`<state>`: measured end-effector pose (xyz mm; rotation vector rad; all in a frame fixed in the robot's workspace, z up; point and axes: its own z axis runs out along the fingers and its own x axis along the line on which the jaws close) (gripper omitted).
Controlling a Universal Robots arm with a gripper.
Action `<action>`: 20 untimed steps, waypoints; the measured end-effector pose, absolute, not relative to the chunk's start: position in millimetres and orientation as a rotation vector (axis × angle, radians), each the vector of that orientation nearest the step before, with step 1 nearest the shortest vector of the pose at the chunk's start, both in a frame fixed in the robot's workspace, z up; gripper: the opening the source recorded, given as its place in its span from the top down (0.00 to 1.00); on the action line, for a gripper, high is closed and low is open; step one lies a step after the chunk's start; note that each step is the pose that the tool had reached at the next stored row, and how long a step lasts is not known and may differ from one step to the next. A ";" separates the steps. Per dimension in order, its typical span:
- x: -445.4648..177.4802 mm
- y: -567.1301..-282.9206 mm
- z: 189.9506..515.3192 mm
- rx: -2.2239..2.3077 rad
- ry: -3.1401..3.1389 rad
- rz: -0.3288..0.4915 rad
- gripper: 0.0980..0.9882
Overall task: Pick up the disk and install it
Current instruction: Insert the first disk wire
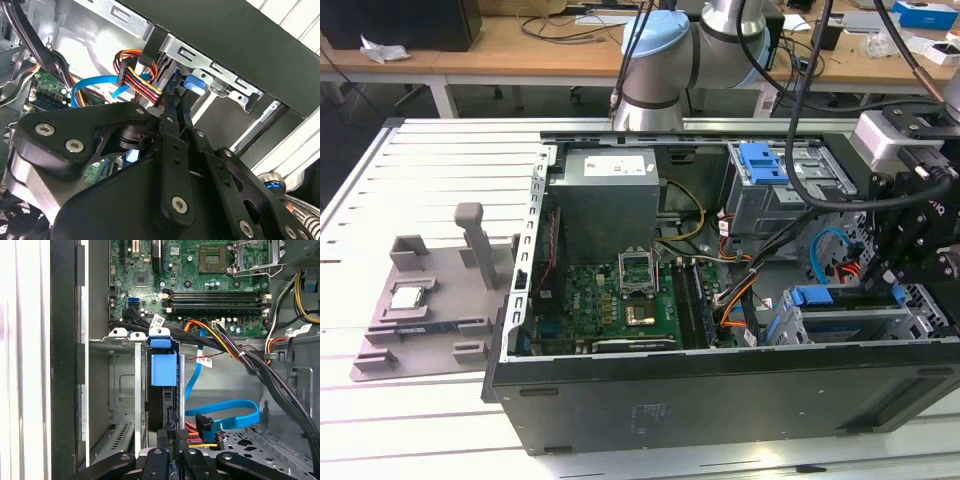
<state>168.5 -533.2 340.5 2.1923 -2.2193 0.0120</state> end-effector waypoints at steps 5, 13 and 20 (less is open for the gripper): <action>168.6 -532.6 341.4 2.194 -2.221 0.008 0.92; 168.6 -533.2 342.8 2.194 -2.221 0.008 0.92; 168.6 -534.1 340.0 2.194 -2.221 0.008 0.92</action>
